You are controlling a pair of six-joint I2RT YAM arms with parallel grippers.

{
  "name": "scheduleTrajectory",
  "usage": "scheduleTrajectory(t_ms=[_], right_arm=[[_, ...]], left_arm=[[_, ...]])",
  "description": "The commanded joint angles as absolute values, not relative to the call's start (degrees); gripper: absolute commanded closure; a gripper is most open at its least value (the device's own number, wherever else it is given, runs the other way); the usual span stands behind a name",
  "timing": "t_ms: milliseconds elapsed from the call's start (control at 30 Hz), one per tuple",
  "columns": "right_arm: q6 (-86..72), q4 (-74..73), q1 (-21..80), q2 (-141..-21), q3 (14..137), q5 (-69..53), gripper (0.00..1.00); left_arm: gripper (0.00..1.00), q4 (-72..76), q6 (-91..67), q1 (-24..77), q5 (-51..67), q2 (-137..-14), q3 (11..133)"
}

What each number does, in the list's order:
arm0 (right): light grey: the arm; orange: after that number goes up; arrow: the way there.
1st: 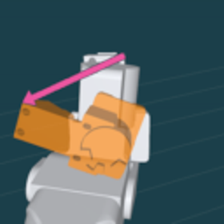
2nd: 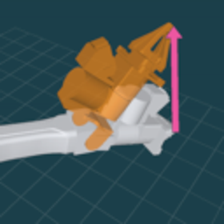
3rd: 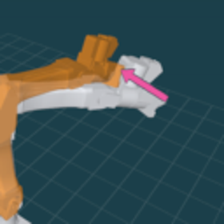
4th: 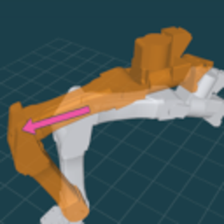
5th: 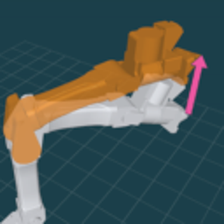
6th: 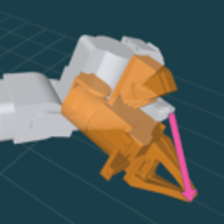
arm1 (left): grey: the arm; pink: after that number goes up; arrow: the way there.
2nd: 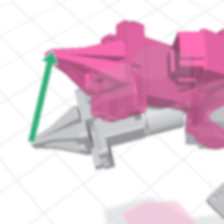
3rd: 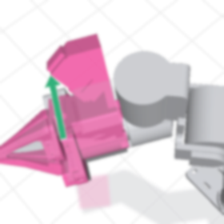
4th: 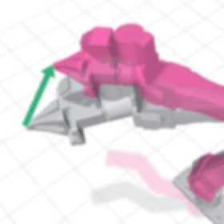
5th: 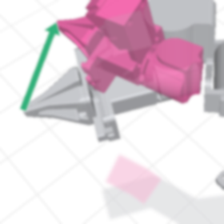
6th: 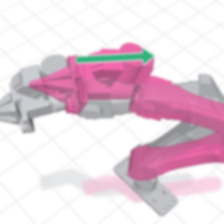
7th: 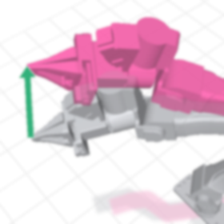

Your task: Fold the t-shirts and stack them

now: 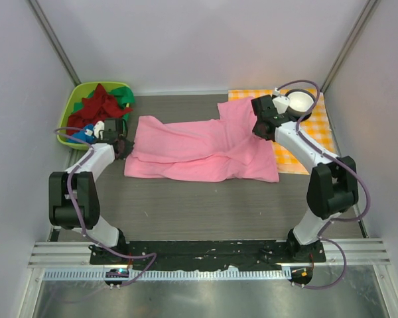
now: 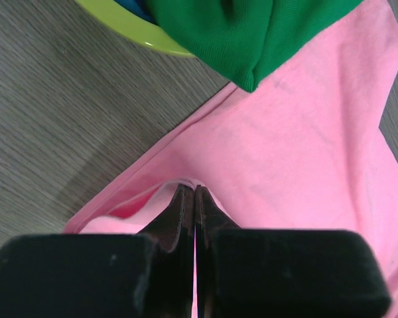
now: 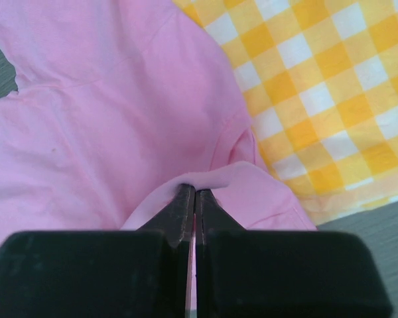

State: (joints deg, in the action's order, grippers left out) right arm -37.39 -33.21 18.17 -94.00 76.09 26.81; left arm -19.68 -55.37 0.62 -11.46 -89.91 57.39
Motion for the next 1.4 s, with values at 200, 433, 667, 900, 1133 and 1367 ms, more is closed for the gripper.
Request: scheduleTrajectory(t_ms=[200, 433, 667, 900, 1133, 1367], right_arm=[[-36.04, -25.94, 17.14, -106.7, 85.44, 29.52, 0.22], [-34.72, -20.47, 19.77, -91.86, 74.01, 30.06, 0.03], [-38.31, -28.3, 26.01, -84.64, 65.58, 24.71, 0.09], [-42.8, -23.65, 26.54, -82.61, 55.46, 24.16, 0.3], [-42.89, -19.17, 26.54, -87.09, 54.4, 24.87, 0.43], [-43.33, -17.14, 26.46, -90.61, 55.02, 25.93, 0.45]], left_arm=[[0.0, -15.47, -57.39, 0.61, -16.43, -88.69, 56.87], [0.0, -16.08, -57.66, 4.74, -18.28, -72.0, 49.06], [0.0, -21.44, -56.25, 12.39, -16.79, -65.57, 45.18], [0.0, -21.09, -56.43, 13.97, -16.26, -66.09, 42.8], [0.0, -20.3, -55.63, 14.15, -16.26, -67.59, 43.07], [0.0, -19.95, -55.02, 14.15, -16.61, -68.38, 42.8]])
